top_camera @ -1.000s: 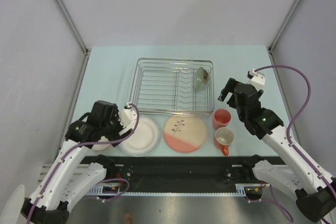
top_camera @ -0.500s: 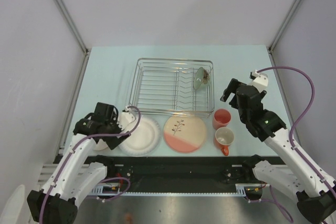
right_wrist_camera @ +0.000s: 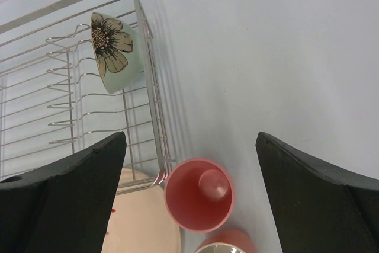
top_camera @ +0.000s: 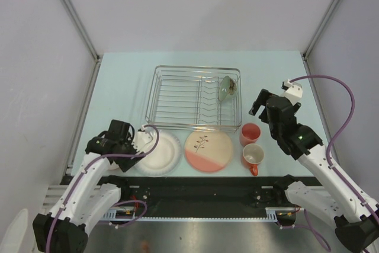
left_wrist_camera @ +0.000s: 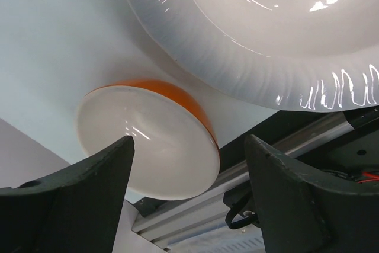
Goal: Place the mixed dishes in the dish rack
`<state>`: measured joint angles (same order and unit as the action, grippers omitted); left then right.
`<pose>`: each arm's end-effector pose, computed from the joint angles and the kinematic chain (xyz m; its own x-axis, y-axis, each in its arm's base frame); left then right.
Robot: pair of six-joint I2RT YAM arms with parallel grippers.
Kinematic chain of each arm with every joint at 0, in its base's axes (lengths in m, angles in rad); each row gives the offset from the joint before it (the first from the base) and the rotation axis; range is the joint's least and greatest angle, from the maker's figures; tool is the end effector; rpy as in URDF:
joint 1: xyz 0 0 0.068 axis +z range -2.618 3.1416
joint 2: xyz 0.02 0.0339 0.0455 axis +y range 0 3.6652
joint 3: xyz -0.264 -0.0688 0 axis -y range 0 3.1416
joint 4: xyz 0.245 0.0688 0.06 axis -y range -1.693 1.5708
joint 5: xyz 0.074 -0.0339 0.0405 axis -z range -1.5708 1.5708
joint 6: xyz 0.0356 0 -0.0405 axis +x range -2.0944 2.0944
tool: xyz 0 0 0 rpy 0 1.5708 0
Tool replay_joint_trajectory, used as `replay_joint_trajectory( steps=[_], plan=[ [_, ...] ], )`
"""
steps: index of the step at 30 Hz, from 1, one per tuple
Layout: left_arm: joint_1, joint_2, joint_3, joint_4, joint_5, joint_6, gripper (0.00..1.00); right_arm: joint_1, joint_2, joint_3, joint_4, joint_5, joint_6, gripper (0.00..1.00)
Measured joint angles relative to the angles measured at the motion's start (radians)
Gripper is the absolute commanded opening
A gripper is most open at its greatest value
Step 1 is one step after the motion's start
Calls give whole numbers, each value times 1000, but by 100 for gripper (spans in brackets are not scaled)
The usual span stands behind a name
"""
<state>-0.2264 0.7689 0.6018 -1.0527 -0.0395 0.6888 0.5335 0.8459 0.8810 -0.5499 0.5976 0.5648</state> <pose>0.1168 -0.0255 0.2126 -0.5723 0.7836 -0.2419 0.7446 0.6201 0.2472 0.1632 0.0731 0.3288 -0.3574 0.3028 -0.8835 0.2280 0.9457 0.2319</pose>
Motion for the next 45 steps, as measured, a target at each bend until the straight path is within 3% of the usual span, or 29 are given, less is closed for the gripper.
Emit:
replay_joint_trajectory(
  steps=[14,18,21,23,34,38,45],
  plan=[
    [8,111,-90,93,-102,-7,64,0,0,0,-1,0,1,96],
    [9,129,-114,116,-115,-4,26,0,-2,0,-2,0,1,96],
    [10,133,-119,127,-118,-3,7,0,-3,0,-3,0,1,93],
    [11,130,-119,135,-123,3,3,0,-3,0,-3,0,3,92],
    [11,-9,-119,177,-140,1,0,0,-4,0,1,-5,1,91],
    [12,-13,14,209,-143,-11,0,0,-4,0,2,-12,1,90],
    [-19,317,609,266,-63,-156,0,0,-10,0,1,-16,0,88]
  ],
)
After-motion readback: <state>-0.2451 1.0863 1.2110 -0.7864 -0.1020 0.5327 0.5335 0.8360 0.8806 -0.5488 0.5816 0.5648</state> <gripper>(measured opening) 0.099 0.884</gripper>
